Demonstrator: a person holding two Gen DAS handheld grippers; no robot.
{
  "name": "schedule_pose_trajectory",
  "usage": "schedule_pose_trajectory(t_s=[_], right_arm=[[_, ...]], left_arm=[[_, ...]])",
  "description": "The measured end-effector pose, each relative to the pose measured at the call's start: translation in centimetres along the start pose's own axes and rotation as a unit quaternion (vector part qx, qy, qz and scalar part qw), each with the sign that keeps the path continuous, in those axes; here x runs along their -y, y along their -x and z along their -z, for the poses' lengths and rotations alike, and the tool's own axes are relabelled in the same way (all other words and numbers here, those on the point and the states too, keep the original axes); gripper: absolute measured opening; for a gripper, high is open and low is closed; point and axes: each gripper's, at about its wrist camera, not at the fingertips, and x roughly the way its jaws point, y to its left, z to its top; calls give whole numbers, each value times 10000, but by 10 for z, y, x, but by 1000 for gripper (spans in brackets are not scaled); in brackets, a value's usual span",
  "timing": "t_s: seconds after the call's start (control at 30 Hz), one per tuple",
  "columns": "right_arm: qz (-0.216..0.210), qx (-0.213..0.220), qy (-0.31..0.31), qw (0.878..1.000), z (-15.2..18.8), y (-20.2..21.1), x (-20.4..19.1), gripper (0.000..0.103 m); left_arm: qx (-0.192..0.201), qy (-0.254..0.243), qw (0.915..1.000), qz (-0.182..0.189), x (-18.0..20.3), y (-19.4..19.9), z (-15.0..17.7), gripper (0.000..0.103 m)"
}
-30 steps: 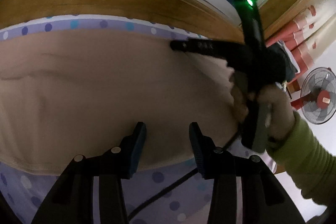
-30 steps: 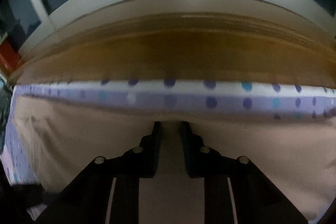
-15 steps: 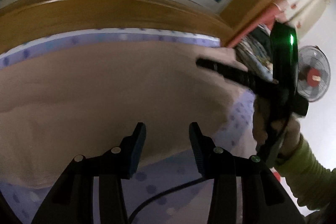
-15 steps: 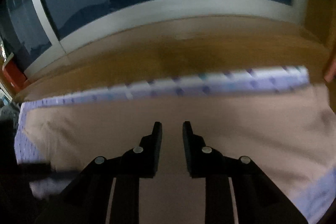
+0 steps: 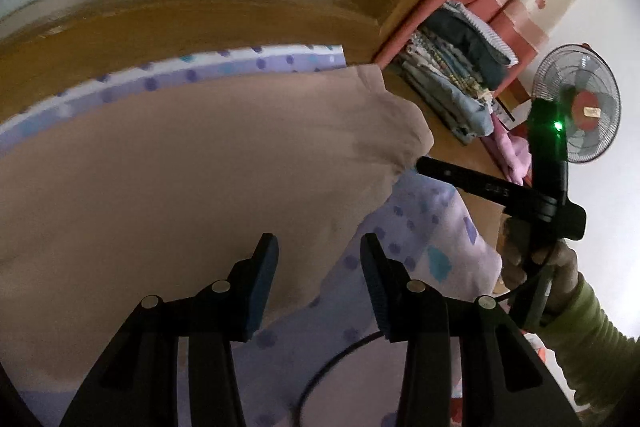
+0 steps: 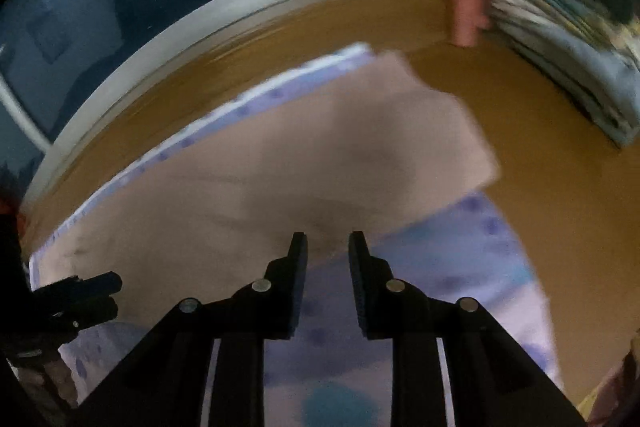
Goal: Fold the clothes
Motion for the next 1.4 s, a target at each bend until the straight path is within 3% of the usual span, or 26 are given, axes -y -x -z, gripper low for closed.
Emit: schedule_pose_trajectory(t_s=[0.23, 0.4, 0.6, 0.67, 0.7, 0.77, 0.83, 0.93, 1.0, 1.07, 1.2, 1.23, 1.33, 1.4], right_arm=[[-60, 112, 822, 9965, -27, -7, 36, 21], [-537, -35, 1145, 9920, -46, -27, 47, 26], [-871, -224, 1100, 9899, -46, -33, 64, 38], [-998, -128, 1133, 9884, -42, -31, 63, 38], [-1010, -98, 1251, 9869, -39, -30, 58, 29], [-919, -36, 1512, 9842, -34, -30, 48, 5], [-748, 48, 1481, 9861, -40, -27, 47, 2], [-748, 156, 903, 9930, -70, -15, 63, 1], [-710, 120, 884, 9935, -86, -14, 65, 1], [-491, -97, 1189, 9916, -89, -26, 58, 1], [-363, -337, 1148, 9922, -82, -30, 70, 4], [-334, -395, 1131, 9922, -81, -30, 73, 5], [-247, -569, 1081, 9922, -76, -32, 82, 24], [-198, -545, 1093, 9923, -77, -25, 88, 24]], left_arm=[[-164, 269, 9986, -423, 13, -34, 0, 43], [-9, 617, 9966, -554, 10, -34, 4, 43], [93, 761, 9939, -793, 13, -36, 5, 43], [120, 801, 9932, -840, 13, -36, 5, 43], [129, 826, 9927, -865, 13, -37, 5, 43], [131, 841, 9922, -913, 14, -38, 5, 43], [125, 845, 9918, -949, 14, -39, 5, 43], [127, 880, 9913, -965, 14, -40, 6, 43], [144, 898, 9911, -975, 15, -40, 7, 43], [151, 903, 9908, -993, 15, -40, 7, 43], [149, 916, 9906, -1002, 15, -39, 8, 43], [141, 919, 9907, -996, 14, -39, 8, 43], [101, 922, 9907, -992, 14, -38, 7, 43], [57, 939, 9906, -995, 15, -38, 5, 43]])
